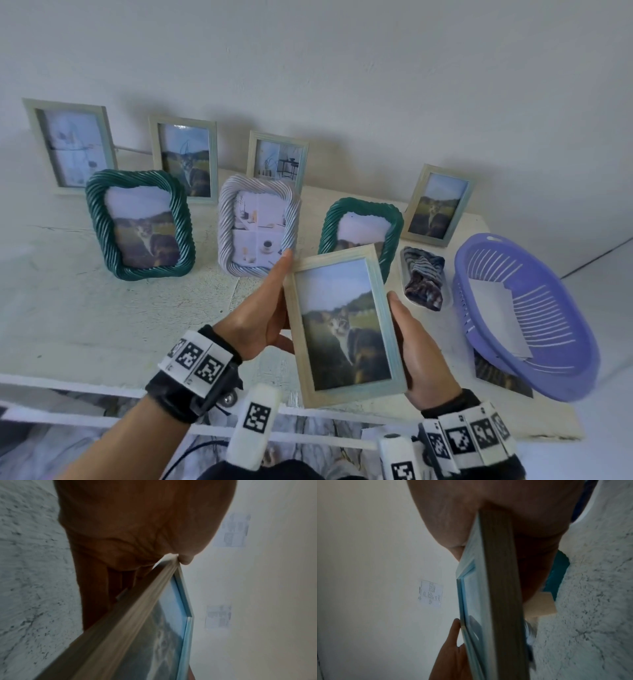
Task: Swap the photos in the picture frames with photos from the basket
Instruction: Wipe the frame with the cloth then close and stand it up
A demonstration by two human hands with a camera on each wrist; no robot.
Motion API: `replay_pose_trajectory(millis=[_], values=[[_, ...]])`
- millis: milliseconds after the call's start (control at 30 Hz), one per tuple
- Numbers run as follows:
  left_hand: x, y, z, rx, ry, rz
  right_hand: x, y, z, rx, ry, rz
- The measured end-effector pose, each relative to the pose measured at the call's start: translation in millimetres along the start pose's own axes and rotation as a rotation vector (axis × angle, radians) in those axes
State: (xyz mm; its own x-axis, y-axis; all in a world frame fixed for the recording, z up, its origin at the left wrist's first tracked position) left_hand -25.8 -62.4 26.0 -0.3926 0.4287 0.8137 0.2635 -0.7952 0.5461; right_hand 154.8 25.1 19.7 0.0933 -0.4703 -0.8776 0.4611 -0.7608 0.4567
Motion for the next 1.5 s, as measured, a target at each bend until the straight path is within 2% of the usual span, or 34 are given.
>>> replay_pose_trajectory(millis=[167, 267, 400, 500, 567, 700, 800, 967, 1067, 1300, 1500], values=[[40.4, -5.5, 6.8, -0.021, -0.075, 0.051, -39.6, 4.5, -2.1, -0.03, 0.075, -0.129], [84.0, -11.4, 11.8, -0.013, -0.168, 0.175, -85.1, 4.2, -5.3, -0.026, 0.179, -0.369], [157.0, -24.7, 27.6, 0.027, -0.264, 0.355, -163.2, -9.6, -11.5, 0.089, 0.322, -0.714], [212.9, -43.3, 46.5, 0.067, -0.326, 0.457, -218.7, -38.9, -15.1, 0.192, 0.448, -0.856], [245.6, -60.3, 57.9, 0.065, -0.344, 0.489, -252.1, -65.1, -16.1, 0.231, 0.499, -0.896], [288.3, -109.7, 70.0, 0.067, -0.343, 0.462, -298.3, -124.4, -22.4, 0.262, 0.578, -0.868], [291.0, -152.7, 72.3, 0.101, -0.354, 0.367, -300.4, -167.4, -27.7, 0.265, 0.653, -0.775], [266.8, -221.8, 67.5, 0.155, -0.367, 0.151, -270.5, -221.9, -38.8, 0.249, 0.725, -0.614], [248.8, -252.0, 61.3, 0.148, -0.397, 0.074, -249.7, -247.2, -44.9, 0.232, 0.768, -0.544], [218.3, -285.3, 48.0, 0.144, -0.429, -0.045, -216.7, -280.3, -46.6, 0.204, 0.834, -0.482], [196.8, -305.6, 37.7, 0.15, -0.435, -0.073, -200.5, -291.7, -41.4, 0.171, 0.915, -0.46]])
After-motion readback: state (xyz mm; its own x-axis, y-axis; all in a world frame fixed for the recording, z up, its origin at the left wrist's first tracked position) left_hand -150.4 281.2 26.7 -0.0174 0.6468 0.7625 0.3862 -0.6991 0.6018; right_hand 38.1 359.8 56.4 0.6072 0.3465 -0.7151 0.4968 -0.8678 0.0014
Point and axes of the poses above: each hand's wrist, its own y-axis away from the middle knuckle, its own z-axis out of the palm, x = y × z, the point moved 4 cm from there along -y, towards the middle knuckle, and after that the axes turned 10 degrees about x, right-handed, at the moved point
